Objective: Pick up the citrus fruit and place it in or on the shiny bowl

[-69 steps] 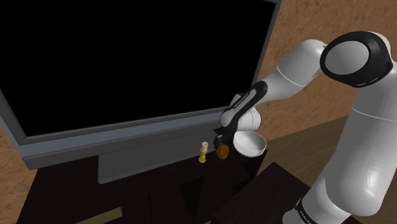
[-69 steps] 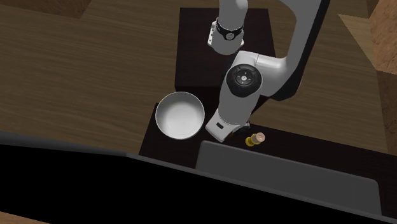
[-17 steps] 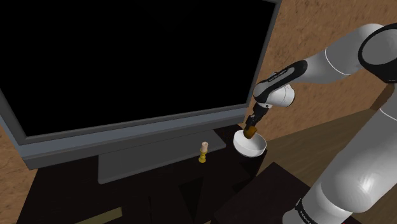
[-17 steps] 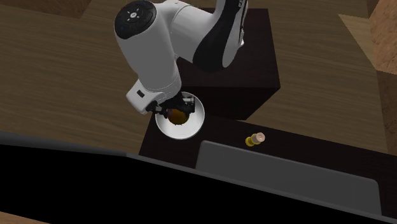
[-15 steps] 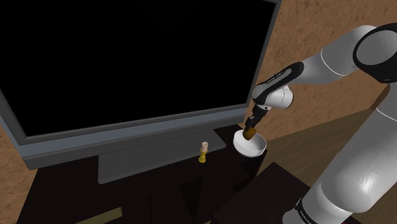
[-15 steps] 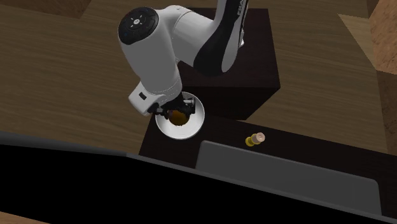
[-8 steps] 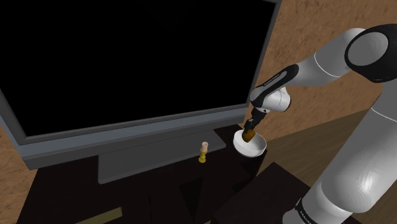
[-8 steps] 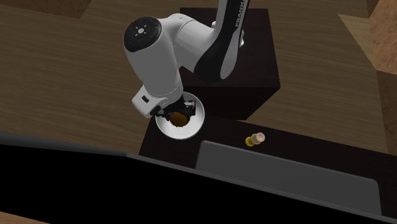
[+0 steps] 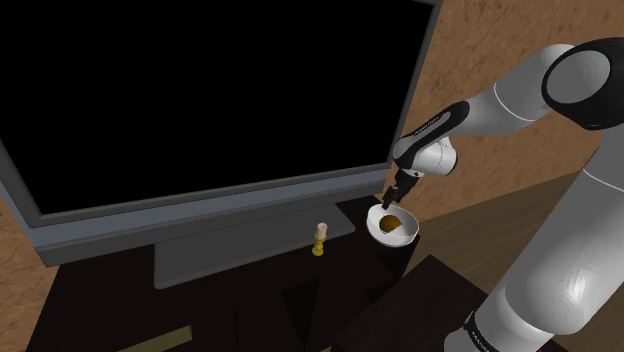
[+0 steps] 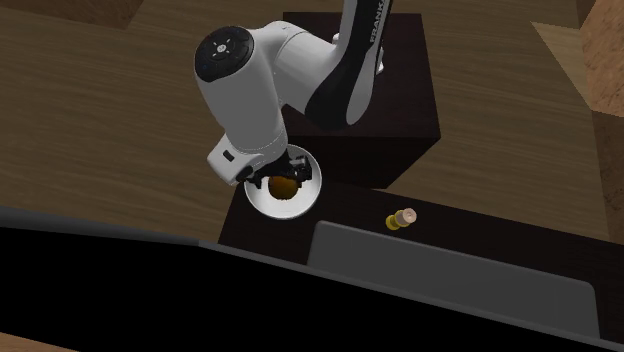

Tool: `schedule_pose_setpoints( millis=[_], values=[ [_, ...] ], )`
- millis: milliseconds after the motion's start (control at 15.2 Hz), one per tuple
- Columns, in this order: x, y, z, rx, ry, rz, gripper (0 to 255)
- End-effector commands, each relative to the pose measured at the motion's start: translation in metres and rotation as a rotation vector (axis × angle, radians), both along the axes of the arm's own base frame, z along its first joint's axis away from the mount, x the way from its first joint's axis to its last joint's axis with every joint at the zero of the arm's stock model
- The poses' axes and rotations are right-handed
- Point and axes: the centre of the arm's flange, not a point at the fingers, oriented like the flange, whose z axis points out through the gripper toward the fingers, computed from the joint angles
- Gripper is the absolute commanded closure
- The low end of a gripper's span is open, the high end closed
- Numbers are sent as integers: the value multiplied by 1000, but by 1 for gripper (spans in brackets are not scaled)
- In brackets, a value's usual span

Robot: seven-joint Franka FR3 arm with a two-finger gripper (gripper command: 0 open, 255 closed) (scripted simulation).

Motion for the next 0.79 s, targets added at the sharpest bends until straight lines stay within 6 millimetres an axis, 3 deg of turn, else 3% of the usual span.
schedule_pose_setpoints(
  millis=[0,264,726],
  values=[
    [0,0,0,0,0,0,0],
    [-7,-3,49,0,0,0,0],
    [-7,-3,49,0,0,0,0]
  ],
)
